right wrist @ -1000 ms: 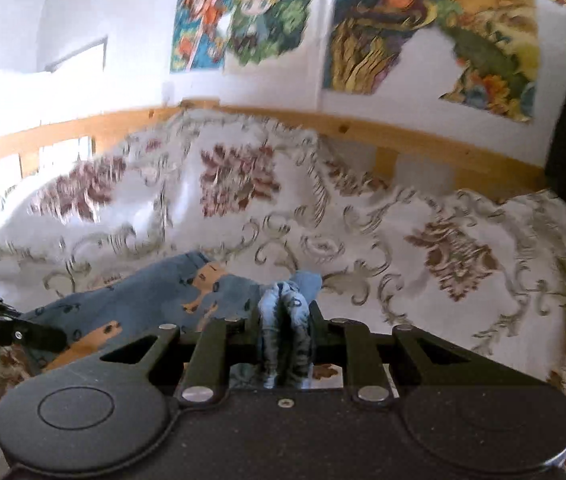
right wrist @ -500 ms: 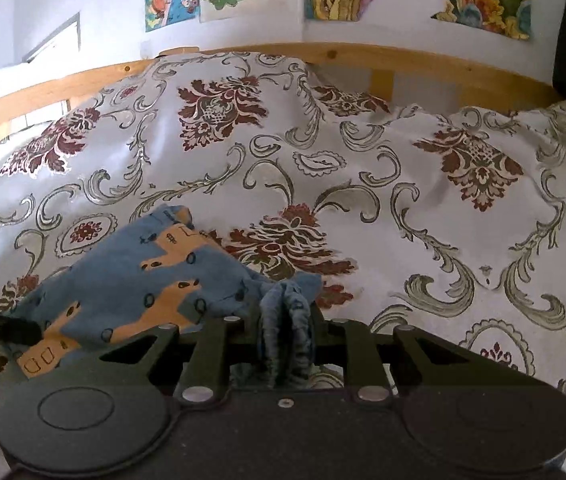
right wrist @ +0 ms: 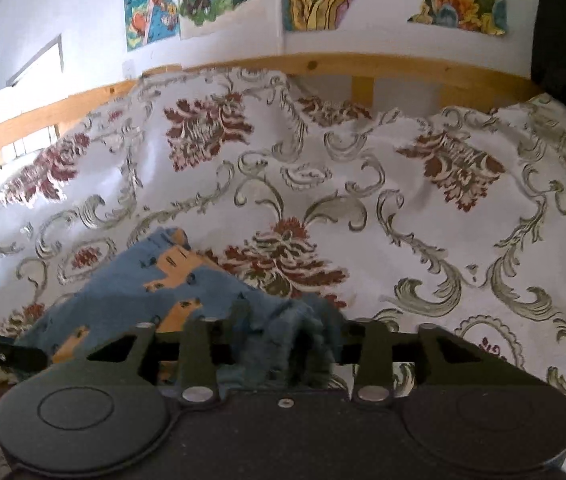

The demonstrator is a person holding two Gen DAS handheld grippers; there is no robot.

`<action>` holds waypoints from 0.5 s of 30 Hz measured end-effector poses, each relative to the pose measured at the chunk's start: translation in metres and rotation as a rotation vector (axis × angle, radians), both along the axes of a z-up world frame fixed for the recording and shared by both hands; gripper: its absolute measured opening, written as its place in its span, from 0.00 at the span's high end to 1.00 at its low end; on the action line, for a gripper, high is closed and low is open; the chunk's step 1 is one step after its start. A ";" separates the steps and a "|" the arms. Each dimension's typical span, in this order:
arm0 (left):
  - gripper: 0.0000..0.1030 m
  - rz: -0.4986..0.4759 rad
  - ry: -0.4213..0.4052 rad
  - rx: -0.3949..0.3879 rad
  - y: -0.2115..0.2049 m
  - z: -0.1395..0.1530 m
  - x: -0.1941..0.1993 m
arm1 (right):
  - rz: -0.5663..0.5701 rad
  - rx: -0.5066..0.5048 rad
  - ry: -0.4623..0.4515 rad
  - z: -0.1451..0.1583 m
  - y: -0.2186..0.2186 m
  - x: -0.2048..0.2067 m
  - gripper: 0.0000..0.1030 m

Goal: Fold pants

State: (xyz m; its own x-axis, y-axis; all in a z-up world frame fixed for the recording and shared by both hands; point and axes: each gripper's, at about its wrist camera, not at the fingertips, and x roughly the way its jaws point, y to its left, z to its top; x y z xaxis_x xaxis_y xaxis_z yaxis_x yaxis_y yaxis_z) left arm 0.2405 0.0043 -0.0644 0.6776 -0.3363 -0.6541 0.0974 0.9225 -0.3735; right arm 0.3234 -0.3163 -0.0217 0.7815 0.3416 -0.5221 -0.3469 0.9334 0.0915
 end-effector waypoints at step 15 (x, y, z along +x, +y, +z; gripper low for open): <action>0.03 0.029 -0.169 0.164 -0.017 0.067 -0.061 | -0.093 0.116 -0.114 0.046 0.004 -0.097 0.01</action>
State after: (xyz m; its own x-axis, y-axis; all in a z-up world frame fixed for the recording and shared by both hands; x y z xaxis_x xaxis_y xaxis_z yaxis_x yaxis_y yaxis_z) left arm 0.1797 -0.0124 0.0027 0.7901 -0.2135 -0.5746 0.1181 0.9728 -0.1991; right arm 0.2267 -0.3123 0.0247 0.8643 0.3180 -0.3897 -0.2742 0.9474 0.1650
